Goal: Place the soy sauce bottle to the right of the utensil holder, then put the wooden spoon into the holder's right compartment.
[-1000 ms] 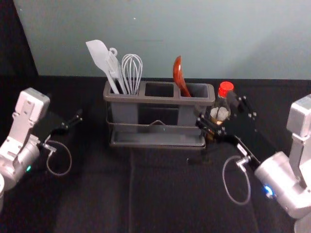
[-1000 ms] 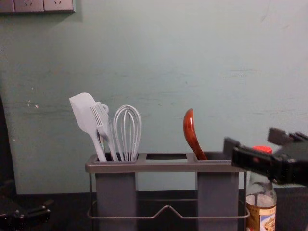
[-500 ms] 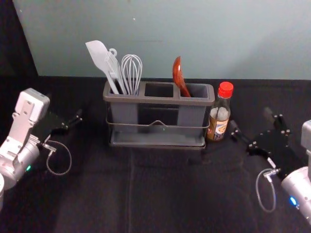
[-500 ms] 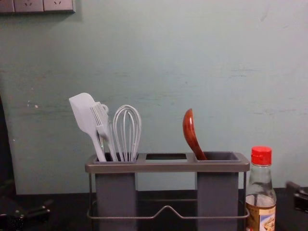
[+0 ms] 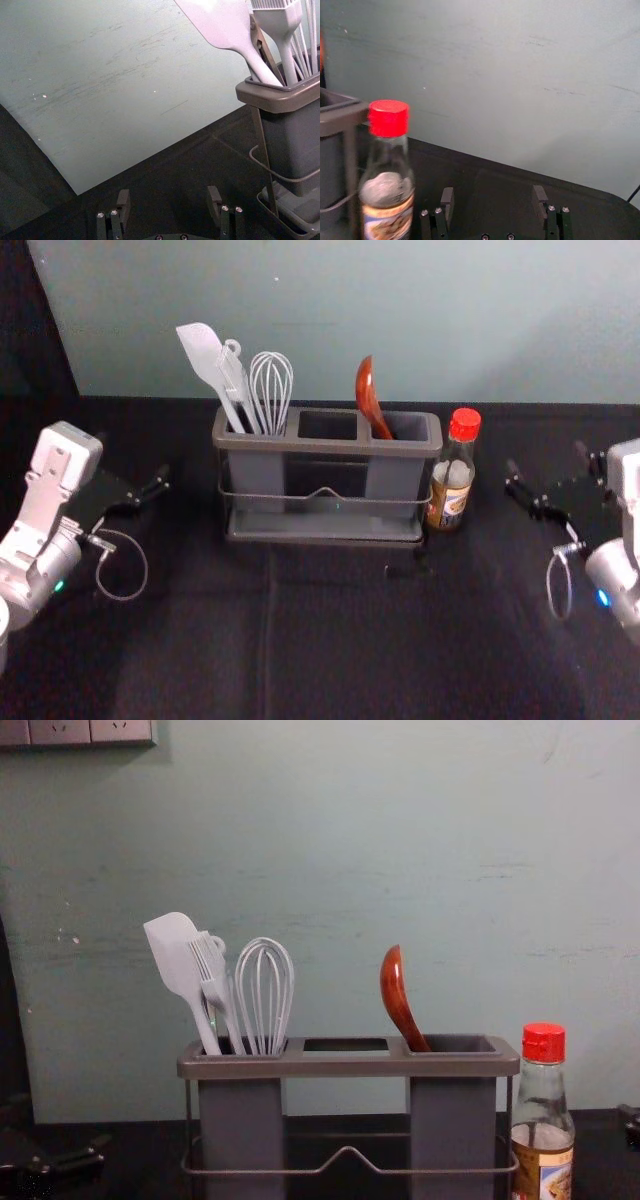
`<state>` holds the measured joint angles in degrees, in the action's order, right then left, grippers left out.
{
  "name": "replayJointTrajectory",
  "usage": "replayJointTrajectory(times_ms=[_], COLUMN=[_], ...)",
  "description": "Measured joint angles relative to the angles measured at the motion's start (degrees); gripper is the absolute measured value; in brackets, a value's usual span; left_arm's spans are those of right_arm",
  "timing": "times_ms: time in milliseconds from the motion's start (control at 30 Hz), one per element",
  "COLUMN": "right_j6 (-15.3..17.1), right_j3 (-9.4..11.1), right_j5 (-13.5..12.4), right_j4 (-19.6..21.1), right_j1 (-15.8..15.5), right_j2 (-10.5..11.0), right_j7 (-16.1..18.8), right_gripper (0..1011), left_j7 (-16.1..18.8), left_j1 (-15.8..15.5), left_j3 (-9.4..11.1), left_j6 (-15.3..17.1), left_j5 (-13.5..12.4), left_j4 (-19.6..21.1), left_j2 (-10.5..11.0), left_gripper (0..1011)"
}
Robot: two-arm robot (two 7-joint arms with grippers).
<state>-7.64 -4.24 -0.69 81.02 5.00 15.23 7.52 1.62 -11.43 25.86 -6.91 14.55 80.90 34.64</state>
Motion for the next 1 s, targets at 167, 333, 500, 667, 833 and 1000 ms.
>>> replayJointTrajectory(times_ms=[167, 333, 500, 667, 833, 1000], right_j6=[0.2, 1.09, 1.86, 1.99, 1.97, 1.95], right_j3=[-1.06, -1.74, -1.94, -1.88, -1.89, -1.92], right_j5=[1.27, 2.04, 3.18, 3.4, 3.37, 3.34], right_j4=[-5.41, -6.91, -6.92, -6.74, -6.8, -6.85], right_j1=[5.06, 6.55, 6.6, 6.41, 6.51, 6.58], right_j2=[-0.79, -1.22, -1.56, -1.6, -1.59, -1.57], right_j7=[1.66, 2.12, 1.71, 1.57, 1.61, 1.63], right_gripper=[1002, 1002, 1003, 1002, 1002, 1002], left_j7=[0.0, 0.0, 0.0, 0.0, 0.0, 0.0], left_j1=[0.0, 0.0, 0.0, 0.0, 0.0, 0.0], left_j3=[0.0, 0.0, 0.0, 0.0, 0.0, 0.0], left_j6=[0.0, 0.0, 0.0, 0.0, 0.0, 0.0], left_j5=[0.0, 0.0, 0.0, 0.0, 0.0, 0.0], left_j4=[0.0, 0.0, 0.0, 0.0, 0.0, 0.0], left_j2=[0.0, 0.0, 0.0, 0.0, 0.0, 0.0], left_gripper=[1005, 1005, 1005, 1005, 1005, 1005])
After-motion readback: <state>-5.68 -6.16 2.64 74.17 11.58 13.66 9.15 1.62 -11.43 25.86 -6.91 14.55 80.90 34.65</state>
